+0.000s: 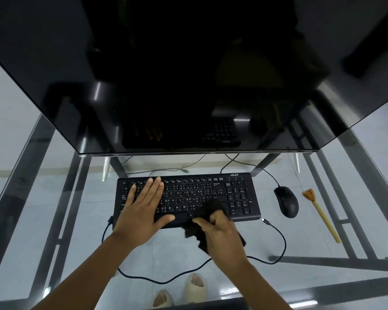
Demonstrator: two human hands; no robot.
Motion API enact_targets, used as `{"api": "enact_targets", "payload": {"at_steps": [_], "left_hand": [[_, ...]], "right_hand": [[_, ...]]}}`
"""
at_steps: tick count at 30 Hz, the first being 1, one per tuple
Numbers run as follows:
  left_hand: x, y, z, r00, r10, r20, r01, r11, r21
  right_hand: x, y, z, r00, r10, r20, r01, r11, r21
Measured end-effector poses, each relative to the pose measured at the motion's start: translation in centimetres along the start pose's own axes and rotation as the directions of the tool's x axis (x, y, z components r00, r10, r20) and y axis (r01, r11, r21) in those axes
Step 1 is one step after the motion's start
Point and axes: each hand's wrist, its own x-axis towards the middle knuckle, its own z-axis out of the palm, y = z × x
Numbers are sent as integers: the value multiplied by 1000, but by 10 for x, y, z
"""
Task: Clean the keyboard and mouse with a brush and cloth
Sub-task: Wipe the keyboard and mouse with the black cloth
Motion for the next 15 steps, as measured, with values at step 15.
{"api": "enact_targets", "payload": {"at_steps": [15], "left_hand": [[-32,-68,-22,991,-96,90,117,954,-277]], "right_hand": [[21,62,-38,864,388,-322,-388,919,66]]}}
